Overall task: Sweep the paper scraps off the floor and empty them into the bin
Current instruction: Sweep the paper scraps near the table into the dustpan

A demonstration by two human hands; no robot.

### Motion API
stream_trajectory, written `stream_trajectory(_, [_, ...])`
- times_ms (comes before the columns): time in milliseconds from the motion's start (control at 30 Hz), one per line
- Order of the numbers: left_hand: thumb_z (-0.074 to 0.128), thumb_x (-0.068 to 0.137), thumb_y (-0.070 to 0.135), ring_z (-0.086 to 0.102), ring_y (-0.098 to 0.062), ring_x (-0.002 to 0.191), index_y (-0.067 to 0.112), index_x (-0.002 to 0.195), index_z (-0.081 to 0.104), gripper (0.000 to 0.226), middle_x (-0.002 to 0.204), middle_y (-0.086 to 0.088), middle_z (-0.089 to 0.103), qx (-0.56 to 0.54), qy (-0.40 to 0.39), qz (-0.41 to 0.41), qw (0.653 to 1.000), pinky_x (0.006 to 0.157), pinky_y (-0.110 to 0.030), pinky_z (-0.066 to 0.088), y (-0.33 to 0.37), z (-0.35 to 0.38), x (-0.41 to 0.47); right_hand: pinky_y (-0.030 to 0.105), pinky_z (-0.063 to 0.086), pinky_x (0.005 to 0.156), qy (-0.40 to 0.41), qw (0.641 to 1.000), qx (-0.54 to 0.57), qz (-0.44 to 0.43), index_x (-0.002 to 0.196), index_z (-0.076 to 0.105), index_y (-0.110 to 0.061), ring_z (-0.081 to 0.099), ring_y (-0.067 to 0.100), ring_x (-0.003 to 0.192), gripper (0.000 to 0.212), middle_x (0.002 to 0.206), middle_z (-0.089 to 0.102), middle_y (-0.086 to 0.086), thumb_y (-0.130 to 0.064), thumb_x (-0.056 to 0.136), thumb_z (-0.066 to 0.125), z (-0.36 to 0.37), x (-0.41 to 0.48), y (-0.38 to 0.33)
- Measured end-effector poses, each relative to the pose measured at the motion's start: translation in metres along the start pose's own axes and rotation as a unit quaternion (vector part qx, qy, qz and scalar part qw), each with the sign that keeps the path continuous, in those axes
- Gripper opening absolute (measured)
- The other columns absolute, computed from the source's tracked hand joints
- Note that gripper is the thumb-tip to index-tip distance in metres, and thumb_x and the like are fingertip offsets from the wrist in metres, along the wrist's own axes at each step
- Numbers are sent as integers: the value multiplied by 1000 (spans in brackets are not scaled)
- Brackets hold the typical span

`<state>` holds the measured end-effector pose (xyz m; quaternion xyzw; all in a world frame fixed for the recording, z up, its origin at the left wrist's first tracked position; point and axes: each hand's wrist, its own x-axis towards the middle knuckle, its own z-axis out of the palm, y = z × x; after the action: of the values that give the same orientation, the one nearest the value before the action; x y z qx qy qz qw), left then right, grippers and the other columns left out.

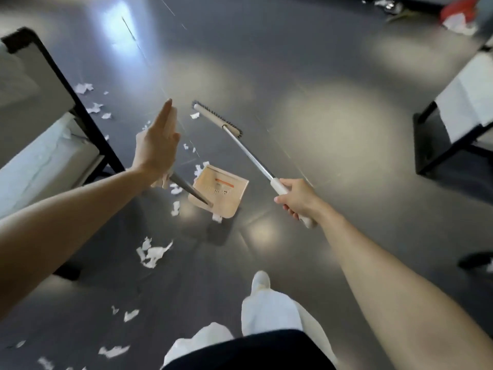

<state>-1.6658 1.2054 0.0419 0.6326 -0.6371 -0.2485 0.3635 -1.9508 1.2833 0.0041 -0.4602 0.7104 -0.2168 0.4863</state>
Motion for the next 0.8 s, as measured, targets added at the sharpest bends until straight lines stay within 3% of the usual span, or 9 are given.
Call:
stream_trajectory(100, [51, 98, 10, 58, -34, 116, 31, 152, 26, 63, 143, -6, 50, 12, 33, -33, 999, 100, -45, 47, 10, 22, 84, 13, 30, 31, -19, 999, -28, -9, 129, 58, -25, 34, 4, 26, 47, 56, 47, 3, 0, 89, 58, -35, 87, -49])
stream_trajectory(167, [53, 97, 10, 60, -31, 109, 31, 151, 28, 64, 139, -9, 53, 26, 67, -45, 996, 99, -33, 46, 10, 33, 138, 13, 31, 32, -27, 999, -33, -17, 127, 59, -25, 35, 5, 29, 45, 56, 47, 2, -1, 89, 58, -51, 144, -87])
stream_trajectory(233, [54, 96, 9, 60, -24, 96, 34, 150, 29, 65, 140, -8, 52, 17, 85, -63, 994, 84, -20, 48, 5, 41, 199, 13, 30, 32, -50, 998, -30, -17, 127, 59, -24, 34, 7, 33, 44, 57, 46, 2, -1, 90, 57, -64, 207, -125])
stream_trajectory(333, [55, 95, 9, 60, -25, 70, 39, 149, 31, 66, 143, -5, 49, -8, 98, -100, 990, 71, -34, 55, -16, 55, 298, 14, 28, 32, -65, 996, -46, -32, 129, 57, -25, 33, 7, 33, 45, 56, 44, 3, -1, 91, 56, -76, 308, -174])
stream_trajectory(400, [57, 95, 8, 63, -39, 80, 39, 148, 33, 66, 143, -3, 50, -33, 106, -114, 987, 83, -49, 55, -30, 65, 371, 13, 28, 32, -80, 994, -58, -44, 131, 56, -27, 32, 6, 30, 47, 56, 44, 3, -2, 90, 57, -79, 379, -210])
stream_trajectory(467, [57, 94, 7, 62, -39, 81, 43, 146, 34, 67, 141, -5, 51, -60, 122, -132, 982, 79, -51, 56, -46, 71, 440, 14, 29, 33, -88, 992, -72, -53, 132, 55, -29, 34, 8, 33, 50, 56, 45, 3, -3, 90, 58, -80, 449, -248])
stream_trajectory(533, [56, 94, 8, 59, -36, 73, 46, 145, 33, 67, 138, -8, 53, -64, 134, -148, 978, 66, -41, 56, -59, 70, 506, 15, 30, 34, -106, 988, -88, -65, 132, 56, -30, 35, 8, 35, 50, 56, 46, 2, -3, 89, 59, -78, 511, -293])
stream_trajectory(667, [55, 95, 11, 59, -36, 70, 47, 145, 32, 66, 129, -15, 59, -39, 171, -159, 972, 59, -33, 51, -78, 48, 623, 14, 31, 32, -129, 981, -113, -89, 134, 54, -29, 36, 7, 34, 51, 55, 47, 1, -6, 89, 61, -74, 621, -387])
stream_trajectory(800, [54, 97, 14, 52, -14, 53, 38, 148, 31, 61, 126, -11, 61, 12, 206, -148, 967, 46, -14, 46, -111, 23, 736, 14, 31, 31, -171, 971, -129, -104, 129, 57, -26, 35, 5, 31, 44, 57, 45, 2, -5, 90, 59, -49, 743, -481])
